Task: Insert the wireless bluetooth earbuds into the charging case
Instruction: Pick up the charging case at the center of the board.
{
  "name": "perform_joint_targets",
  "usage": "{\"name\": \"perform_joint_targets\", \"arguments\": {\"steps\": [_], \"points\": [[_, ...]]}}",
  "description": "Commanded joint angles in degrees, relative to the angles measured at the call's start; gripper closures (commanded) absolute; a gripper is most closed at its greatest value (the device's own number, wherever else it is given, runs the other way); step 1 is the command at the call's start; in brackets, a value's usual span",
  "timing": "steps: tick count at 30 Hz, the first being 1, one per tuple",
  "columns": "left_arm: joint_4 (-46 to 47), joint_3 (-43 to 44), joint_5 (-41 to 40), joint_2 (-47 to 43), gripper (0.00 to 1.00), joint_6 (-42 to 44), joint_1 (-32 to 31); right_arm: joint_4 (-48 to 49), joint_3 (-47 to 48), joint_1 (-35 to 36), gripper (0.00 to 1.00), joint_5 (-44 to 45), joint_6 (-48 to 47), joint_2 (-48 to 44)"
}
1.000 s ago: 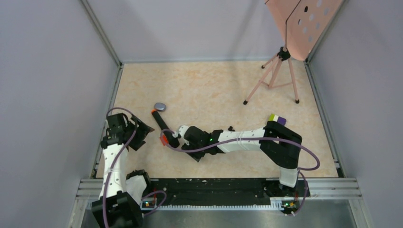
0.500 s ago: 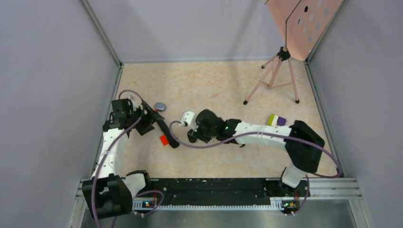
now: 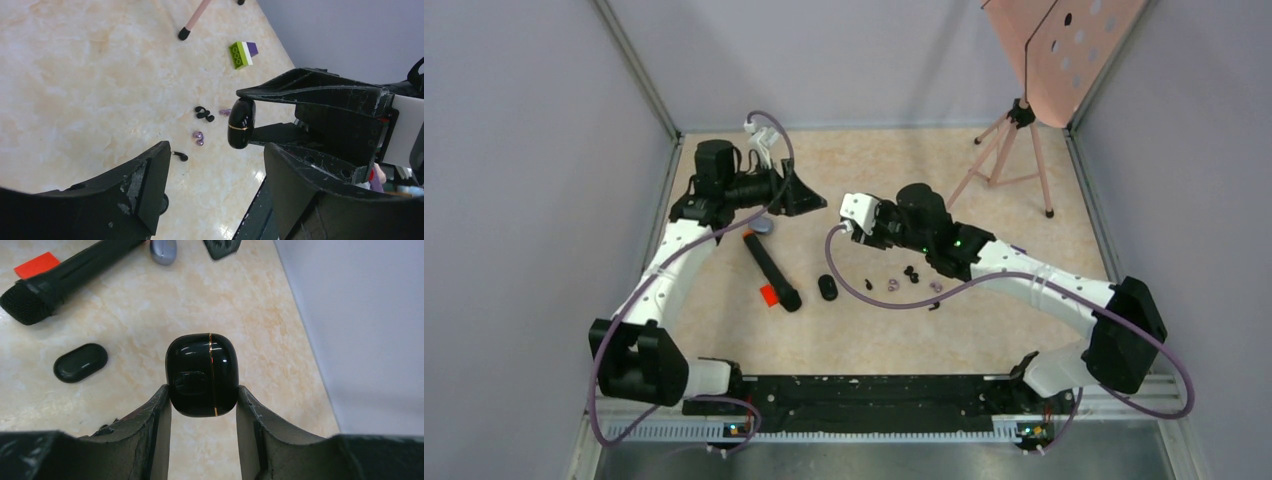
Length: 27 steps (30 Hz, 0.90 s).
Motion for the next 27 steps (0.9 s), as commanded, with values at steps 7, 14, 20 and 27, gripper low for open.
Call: {"name": "perform_joint_targets", "arguments": {"steps": [7,14,20,27], "points": [[-3.8,12.8,7.7,10.4,0.33,10.9,-7.7,9.3,4.4,-1.2,0.87,0.3,-3.0,3.7],[-3.9,15.3,7.4,13.9,0.38,11.3,-8.0,10.1,5.1,-1.6,0.87,0.8,-1.9,3.8],[-3.5,15.1,5.8,14.4,0.31,11.0,-8.0,10.2,4.4,-1.6,0.87,1.3,-1.7,3.5],[-4.2,15.1,9.4,15.6,0.49,11.0,-8.0,12.3,3.8,-1.6,0.87,2.8,-0.7,3.6]]}}
